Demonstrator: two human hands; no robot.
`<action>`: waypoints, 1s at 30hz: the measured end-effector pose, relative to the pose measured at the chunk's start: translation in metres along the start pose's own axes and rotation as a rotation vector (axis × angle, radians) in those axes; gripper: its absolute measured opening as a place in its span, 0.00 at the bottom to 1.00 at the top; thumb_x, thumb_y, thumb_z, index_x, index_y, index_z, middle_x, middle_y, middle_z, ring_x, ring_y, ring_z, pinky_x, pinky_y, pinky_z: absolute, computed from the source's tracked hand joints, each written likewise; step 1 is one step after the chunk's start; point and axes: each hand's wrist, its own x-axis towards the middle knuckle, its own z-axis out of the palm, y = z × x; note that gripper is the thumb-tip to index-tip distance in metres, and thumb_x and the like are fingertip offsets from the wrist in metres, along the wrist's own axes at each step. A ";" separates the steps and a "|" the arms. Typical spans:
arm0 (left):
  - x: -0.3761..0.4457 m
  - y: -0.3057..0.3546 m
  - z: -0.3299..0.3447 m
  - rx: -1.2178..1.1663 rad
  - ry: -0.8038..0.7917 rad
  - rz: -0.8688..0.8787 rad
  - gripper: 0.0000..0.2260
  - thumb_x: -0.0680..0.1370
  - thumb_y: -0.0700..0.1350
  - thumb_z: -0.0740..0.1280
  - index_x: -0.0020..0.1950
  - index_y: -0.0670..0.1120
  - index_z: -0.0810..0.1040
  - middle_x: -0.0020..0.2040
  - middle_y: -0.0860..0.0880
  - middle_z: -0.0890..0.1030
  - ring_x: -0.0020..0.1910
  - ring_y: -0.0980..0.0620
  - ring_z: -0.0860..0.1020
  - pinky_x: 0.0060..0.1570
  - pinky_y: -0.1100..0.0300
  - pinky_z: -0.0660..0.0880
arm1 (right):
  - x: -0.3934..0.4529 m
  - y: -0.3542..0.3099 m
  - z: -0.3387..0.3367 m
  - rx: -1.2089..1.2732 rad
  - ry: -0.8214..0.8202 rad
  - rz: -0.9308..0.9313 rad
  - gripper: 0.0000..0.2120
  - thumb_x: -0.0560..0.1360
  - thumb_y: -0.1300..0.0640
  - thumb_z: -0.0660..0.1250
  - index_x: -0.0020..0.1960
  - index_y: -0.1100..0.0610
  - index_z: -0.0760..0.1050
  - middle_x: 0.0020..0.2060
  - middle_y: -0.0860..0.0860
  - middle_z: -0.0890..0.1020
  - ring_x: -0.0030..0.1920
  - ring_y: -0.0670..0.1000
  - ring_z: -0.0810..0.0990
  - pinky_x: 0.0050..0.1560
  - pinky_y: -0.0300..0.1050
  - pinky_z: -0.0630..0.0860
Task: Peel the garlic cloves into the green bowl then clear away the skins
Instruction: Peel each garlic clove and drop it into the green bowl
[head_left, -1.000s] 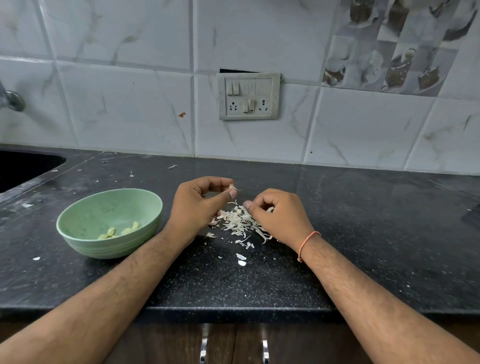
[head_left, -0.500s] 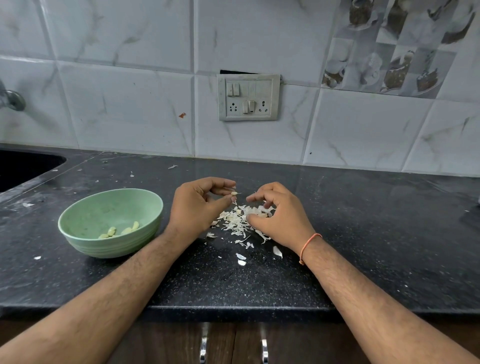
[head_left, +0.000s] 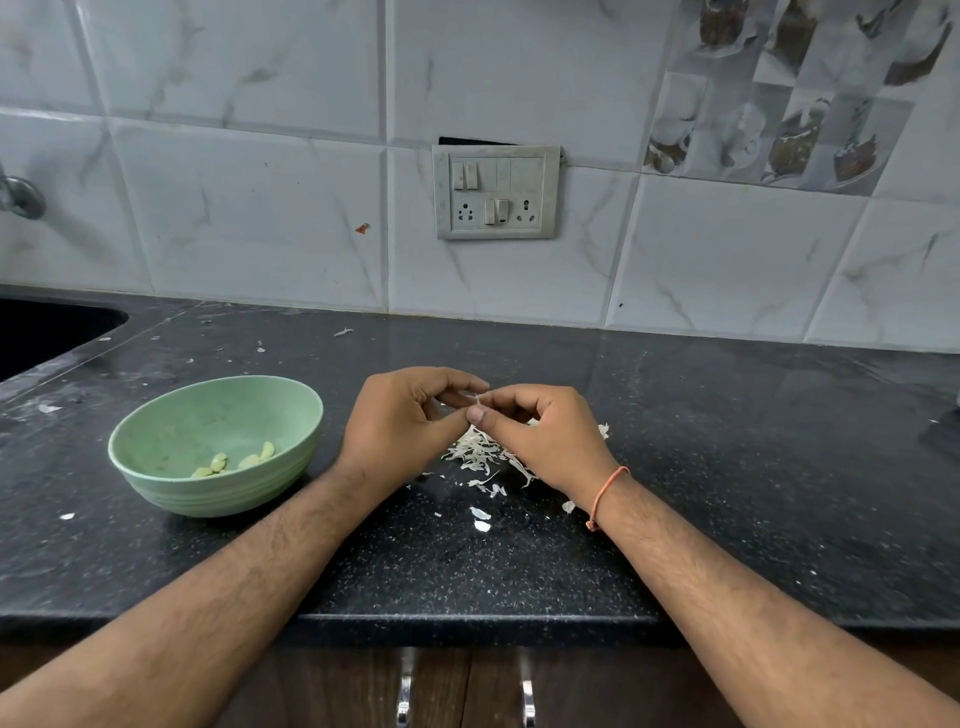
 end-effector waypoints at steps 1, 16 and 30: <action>-0.001 0.001 0.000 0.018 -0.018 0.014 0.13 0.74 0.43 0.79 0.52 0.62 0.87 0.41 0.62 0.87 0.29 0.61 0.79 0.34 0.70 0.74 | 0.001 0.000 0.000 0.015 -0.001 0.003 0.06 0.76 0.50 0.79 0.51 0.50 0.89 0.41 0.42 0.88 0.41 0.39 0.84 0.45 0.34 0.77; 0.003 -0.004 -0.001 -0.029 0.026 -0.064 0.11 0.76 0.45 0.79 0.54 0.59 0.87 0.42 0.63 0.86 0.30 0.49 0.80 0.38 0.59 0.79 | 0.003 0.005 -0.005 0.104 -0.032 0.035 0.06 0.77 0.56 0.78 0.54 0.51 0.89 0.42 0.50 0.89 0.41 0.46 0.83 0.45 0.51 0.83; 0.006 -0.010 0.004 -0.326 -0.138 -0.370 0.06 0.78 0.53 0.78 0.48 0.51 0.89 0.31 0.46 0.81 0.34 0.43 0.79 0.37 0.34 0.84 | 0.001 0.002 -0.006 0.028 0.075 -0.024 0.05 0.75 0.53 0.81 0.50 0.48 0.89 0.42 0.44 0.89 0.44 0.48 0.87 0.49 0.46 0.85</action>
